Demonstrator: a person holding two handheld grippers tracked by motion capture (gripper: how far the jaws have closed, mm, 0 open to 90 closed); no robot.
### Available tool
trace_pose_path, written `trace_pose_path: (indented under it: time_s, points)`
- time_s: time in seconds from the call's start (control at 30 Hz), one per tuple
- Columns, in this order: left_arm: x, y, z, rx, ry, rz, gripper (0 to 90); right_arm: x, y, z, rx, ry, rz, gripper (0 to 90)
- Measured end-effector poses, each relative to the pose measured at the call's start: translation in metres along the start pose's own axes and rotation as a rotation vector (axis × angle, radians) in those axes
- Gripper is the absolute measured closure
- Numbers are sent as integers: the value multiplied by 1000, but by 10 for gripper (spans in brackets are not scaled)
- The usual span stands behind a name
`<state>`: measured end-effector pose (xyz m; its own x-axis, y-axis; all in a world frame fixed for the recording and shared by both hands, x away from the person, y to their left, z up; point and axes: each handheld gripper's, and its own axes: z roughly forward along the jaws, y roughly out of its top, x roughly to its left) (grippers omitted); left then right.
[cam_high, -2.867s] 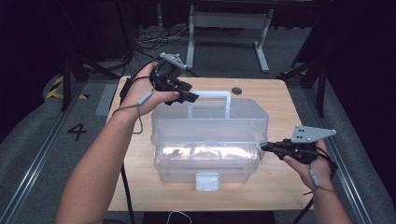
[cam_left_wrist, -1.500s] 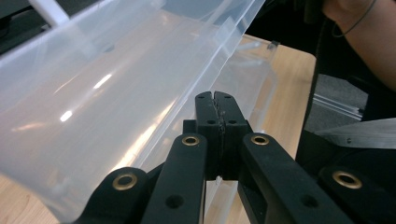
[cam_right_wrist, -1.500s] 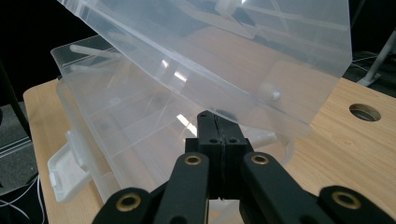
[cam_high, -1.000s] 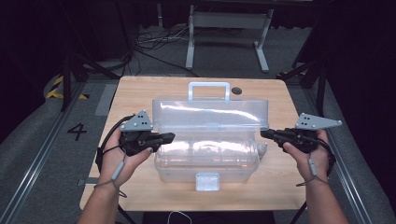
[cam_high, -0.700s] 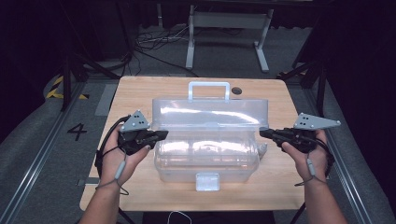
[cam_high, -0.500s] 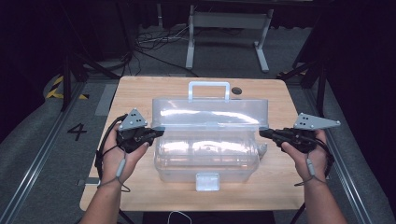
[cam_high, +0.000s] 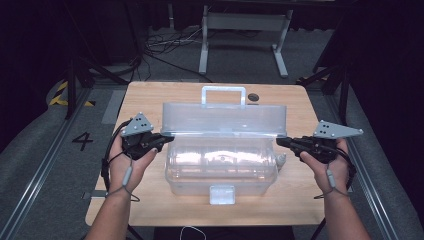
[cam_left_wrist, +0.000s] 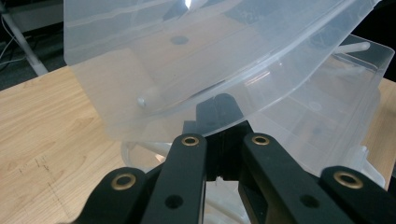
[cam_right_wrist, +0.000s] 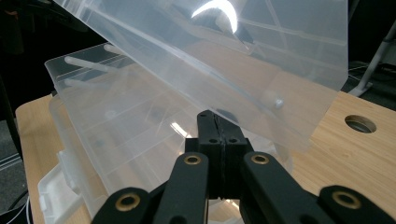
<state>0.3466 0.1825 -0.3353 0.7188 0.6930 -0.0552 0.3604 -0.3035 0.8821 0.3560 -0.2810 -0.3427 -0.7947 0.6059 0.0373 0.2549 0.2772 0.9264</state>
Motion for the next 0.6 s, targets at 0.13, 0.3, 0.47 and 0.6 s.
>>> trace_pose_path:
  time_s: [0.13, 0.3, 0.47, 0.6]
  points:
    - [2, 2, 0, -5, -3, 3, 897, 3, 0, -1, 3, -4, -6, 900]
    - [7, 8, 1, -14, -10, 10, 897, 7, -1, -10, 9, -52, -20, 878]
    - [9, 11, 2, -21, -13, 12, 897, 7, -3, -16, 7, -85, -16, 837]
    - [12, 14, 3, -20, -18, 18, 897, 10, -4, -19, 10, -135, -25, 755]
